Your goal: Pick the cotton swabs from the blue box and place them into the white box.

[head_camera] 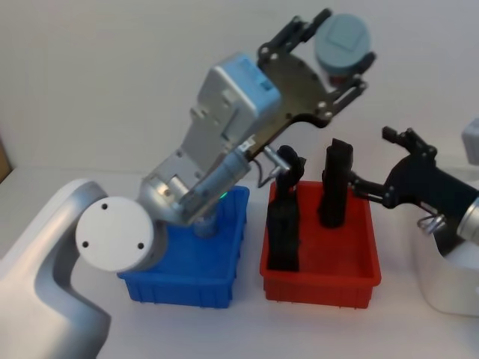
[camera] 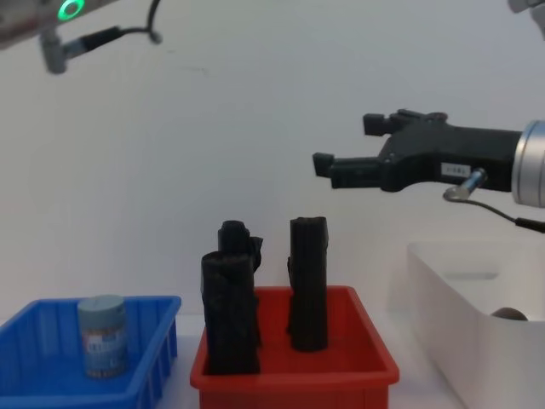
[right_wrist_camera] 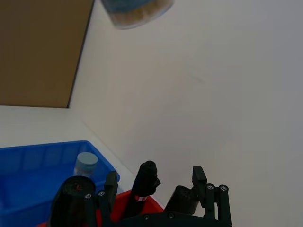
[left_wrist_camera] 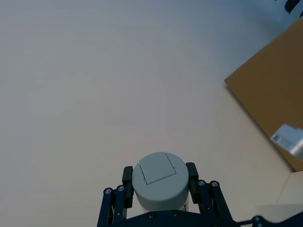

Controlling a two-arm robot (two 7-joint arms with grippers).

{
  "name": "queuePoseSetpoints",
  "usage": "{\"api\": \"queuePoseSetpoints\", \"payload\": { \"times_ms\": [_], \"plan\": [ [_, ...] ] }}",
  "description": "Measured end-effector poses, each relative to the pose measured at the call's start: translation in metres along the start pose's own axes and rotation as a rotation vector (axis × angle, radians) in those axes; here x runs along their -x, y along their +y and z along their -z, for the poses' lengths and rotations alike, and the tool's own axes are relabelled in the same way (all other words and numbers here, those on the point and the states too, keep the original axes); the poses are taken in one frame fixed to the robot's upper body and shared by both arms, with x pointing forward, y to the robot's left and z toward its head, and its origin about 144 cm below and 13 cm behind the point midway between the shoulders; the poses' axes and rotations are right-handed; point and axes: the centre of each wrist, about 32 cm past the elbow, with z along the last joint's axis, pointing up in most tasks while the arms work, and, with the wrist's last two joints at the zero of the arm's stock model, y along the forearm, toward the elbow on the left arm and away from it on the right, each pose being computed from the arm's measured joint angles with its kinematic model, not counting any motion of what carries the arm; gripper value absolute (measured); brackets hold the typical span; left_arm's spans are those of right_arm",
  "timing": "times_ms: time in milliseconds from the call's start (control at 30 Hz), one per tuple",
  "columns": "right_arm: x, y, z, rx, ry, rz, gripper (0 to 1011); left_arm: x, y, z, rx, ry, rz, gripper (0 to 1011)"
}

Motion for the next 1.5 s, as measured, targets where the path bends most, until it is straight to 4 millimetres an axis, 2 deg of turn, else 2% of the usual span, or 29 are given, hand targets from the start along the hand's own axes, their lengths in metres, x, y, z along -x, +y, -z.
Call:
{"api": "queuePoseSetpoints", "payload": {
  "times_ms": [267, 533, 1500],
  "plan": [
    [0.004, 0.005, -0.001, 0.001, -0.022, -0.025, 1002, 0.007, -0.011, -0.008, 0.0, 0.009, 0.037, 670],
    [0.008, 0.006, -0.002, -0.011, -0.036, -0.015, 1002, 0.01, -0.013, -0.008, -0.055, 0.02, 0.051, 670],
    [0.018, 0.003, -0.02, -0.13, -0.092, 0.035, 1002, 0.021, -0.014, 0.012, -0.165, 0.086, 0.086, 670]
  ]
}}
